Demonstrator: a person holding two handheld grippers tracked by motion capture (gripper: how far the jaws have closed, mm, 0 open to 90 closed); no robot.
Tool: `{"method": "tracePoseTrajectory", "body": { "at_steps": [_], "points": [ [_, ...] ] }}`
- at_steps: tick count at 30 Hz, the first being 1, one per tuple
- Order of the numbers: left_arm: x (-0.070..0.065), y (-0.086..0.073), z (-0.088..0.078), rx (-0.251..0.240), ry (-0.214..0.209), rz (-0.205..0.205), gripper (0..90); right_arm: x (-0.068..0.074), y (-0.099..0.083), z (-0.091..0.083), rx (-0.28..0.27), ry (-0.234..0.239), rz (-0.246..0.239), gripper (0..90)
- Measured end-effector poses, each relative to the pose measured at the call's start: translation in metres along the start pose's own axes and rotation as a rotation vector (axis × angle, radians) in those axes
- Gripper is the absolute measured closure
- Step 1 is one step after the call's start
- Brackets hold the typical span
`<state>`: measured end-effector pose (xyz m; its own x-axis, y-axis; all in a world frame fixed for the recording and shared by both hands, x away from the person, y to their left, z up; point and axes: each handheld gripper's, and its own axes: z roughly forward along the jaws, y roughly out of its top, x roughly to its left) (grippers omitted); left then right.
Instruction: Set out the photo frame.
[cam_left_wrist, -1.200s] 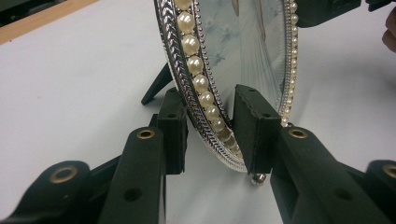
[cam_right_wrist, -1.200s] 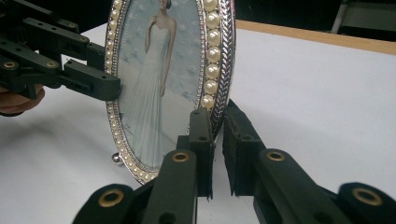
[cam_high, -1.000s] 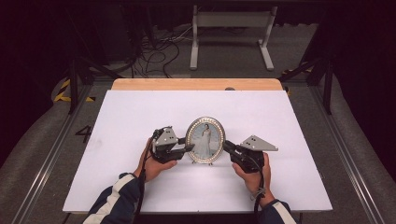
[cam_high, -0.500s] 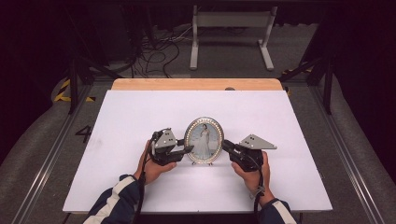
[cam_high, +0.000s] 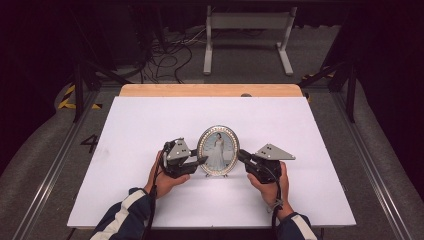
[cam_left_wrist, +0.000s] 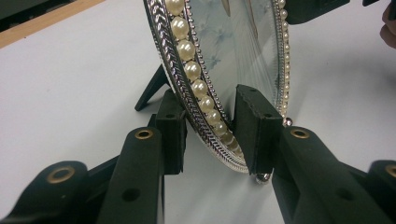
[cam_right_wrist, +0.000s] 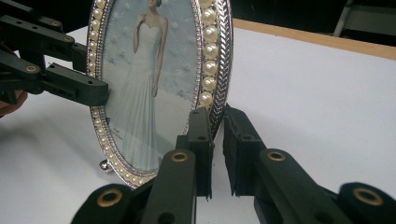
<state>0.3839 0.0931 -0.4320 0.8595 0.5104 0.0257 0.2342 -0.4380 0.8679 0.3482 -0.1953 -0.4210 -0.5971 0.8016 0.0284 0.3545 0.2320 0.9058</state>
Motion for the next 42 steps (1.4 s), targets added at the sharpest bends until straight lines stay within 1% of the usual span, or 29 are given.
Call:
{"method": "tracePoseTrajectory", "body": {
  "at_steps": [3, 7, 16, 21, 25, 28, 30, 36, 41, 42],
  "points": [
    [0.000, 0.000, 0.000, 0.002, 0.002, 0.007, 64.4, 0.001, 0.000, 0.000, 0.000, -0.006, -0.018, 81.8],
    [-0.002, 0.000, 0.002, 0.014, 0.001, 0.017, 63.1, 0.001, 0.000, 0.000, 0.003, -0.006, -0.026, 81.9],
    [-0.002, -0.001, 0.002, 0.017, -0.001, 0.016, 62.8, 0.002, -0.001, 0.000, 0.012, -0.010, -0.041, 81.7],
    [-0.001, -0.001, 0.001, 0.016, 0.000, 0.023, 62.5, 0.003, -0.002, 0.000, 0.024, -0.012, -0.061, 81.8],
    [-0.001, -0.002, 0.000, 0.011, 0.000, 0.028, 61.9, 0.005, -0.003, 0.000, 0.036, -0.019, -0.091, 81.8],
    [0.000, -0.002, -0.003, 0.000, 0.004, 0.027, 61.6, 0.005, -0.003, 0.000, 0.039, -0.017, -0.088, 81.5],
    [-0.001, -0.003, -0.004, 0.005, 0.006, 0.034, 61.5, 0.004, -0.003, 0.000, 0.040, -0.015, -0.092, 81.3],
    [-0.001, -0.003, -0.007, 0.005, 0.017, 0.043, 62.0, 0.006, -0.004, 0.000, 0.052, -0.022, -0.116, 80.5],
    [-0.002, -0.003, -0.009, 0.005, 0.027, 0.058, 61.7, 0.006, -0.004, 0.000, 0.057, -0.020, -0.122, 79.6],
    [-0.002, -0.003, -0.009, 0.006, 0.028, 0.060, 61.5, 0.006, -0.003, 0.000, 0.059, -0.025, -0.131, 79.0]
  ]
}}
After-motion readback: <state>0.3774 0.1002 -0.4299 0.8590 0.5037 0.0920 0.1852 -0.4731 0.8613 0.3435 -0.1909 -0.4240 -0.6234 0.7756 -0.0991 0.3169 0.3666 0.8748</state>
